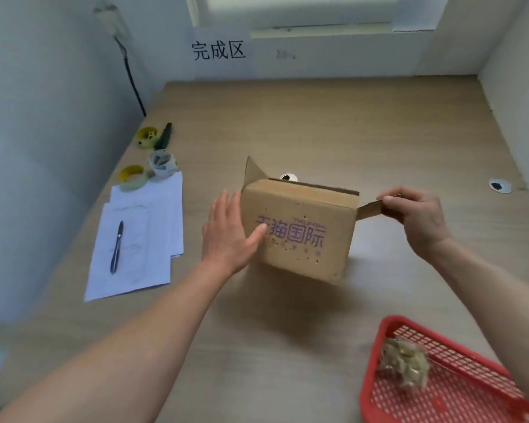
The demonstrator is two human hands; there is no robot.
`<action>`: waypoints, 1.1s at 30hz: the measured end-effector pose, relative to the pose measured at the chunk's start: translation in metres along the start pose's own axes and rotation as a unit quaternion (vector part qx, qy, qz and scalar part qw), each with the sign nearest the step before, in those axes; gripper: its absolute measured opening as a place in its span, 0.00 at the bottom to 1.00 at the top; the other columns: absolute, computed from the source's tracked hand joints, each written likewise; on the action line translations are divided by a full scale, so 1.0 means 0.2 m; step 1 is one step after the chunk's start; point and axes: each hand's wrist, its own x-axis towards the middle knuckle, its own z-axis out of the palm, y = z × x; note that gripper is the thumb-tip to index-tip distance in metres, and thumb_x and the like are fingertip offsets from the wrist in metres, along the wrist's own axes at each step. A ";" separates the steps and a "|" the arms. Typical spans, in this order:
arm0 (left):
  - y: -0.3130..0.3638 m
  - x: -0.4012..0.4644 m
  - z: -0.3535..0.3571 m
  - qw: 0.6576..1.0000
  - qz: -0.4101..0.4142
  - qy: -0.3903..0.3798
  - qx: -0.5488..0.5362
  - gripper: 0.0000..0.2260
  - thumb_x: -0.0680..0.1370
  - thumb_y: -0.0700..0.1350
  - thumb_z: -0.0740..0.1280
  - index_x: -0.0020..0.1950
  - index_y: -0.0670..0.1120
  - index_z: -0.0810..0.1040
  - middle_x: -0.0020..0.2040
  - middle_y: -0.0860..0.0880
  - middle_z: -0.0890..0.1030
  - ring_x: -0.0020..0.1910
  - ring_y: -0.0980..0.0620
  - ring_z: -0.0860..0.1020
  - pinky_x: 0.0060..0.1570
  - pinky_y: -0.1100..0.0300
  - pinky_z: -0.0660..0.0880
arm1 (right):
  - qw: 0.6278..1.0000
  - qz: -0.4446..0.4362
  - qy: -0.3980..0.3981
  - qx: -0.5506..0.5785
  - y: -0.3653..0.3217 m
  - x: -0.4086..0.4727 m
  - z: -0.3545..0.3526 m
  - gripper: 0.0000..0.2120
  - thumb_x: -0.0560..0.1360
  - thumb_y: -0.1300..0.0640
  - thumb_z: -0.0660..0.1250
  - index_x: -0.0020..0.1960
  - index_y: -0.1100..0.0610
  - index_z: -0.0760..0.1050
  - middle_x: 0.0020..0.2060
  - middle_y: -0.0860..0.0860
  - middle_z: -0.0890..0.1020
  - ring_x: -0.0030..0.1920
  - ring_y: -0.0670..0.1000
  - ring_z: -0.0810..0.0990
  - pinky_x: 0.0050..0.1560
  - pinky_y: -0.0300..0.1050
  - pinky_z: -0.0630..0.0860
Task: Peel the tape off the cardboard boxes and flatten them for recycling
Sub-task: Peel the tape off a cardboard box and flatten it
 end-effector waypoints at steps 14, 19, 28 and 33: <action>-0.20 -0.34 0.07 0.960 -0.170 -0.075 -0.210 0.28 0.81 0.57 0.64 0.77 0.45 0.64 0.71 0.45 0.75 0.70 0.43 0.72 0.66 0.52 0.70 | 0.902 0.179 -0.042 -0.391 0.19 -0.44 0.39 0.23 0.81 0.45 0.55 0.45 0.61 0.80 0.43 0.56 0.82 0.46 0.58 0.78 0.47 0.51 0.73; -0.19 -0.34 0.02 0.961 -0.169 -0.033 -0.215 0.20 0.81 0.52 0.64 0.71 0.48 0.71 0.66 0.47 0.78 0.66 0.44 0.75 0.64 0.49 0.72 | 0.967 0.186 0.002 -0.174 0.22 -0.39 0.35 0.14 0.79 0.59 0.63 0.63 0.58 0.75 0.57 0.53 0.79 0.57 0.53 0.77 0.53 0.50 0.73; -0.06 -0.40 0.05 0.993 -0.092 -0.073 0.010 0.23 0.85 0.49 0.55 0.80 0.48 0.58 0.82 0.45 0.46 0.78 0.42 0.53 0.75 0.50 0.57 | 0.969 0.240 0.049 -0.027 0.25 -0.37 0.26 0.06 0.74 0.60 0.69 0.42 0.62 0.80 0.42 0.54 0.80 0.43 0.54 0.81 0.43 0.51 0.77; -0.03 -0.39 0.08 0.991 -0.100 -0.077 0.038 0.23 0.85 0.47 0.53 0.80 0.45 0.56 0.81 0.42 0.47 0.77 0.40 0.54 0.75 0.49 0.56 | 0.979 0.162 0.050 -0.117 0.28 -0.44 0.24 0.08 0.72 0.57 0.74 0.36 0.58 0.82 0.36 0.53 0.85 0.40 0.55 0.86 0.47 0.62 0.83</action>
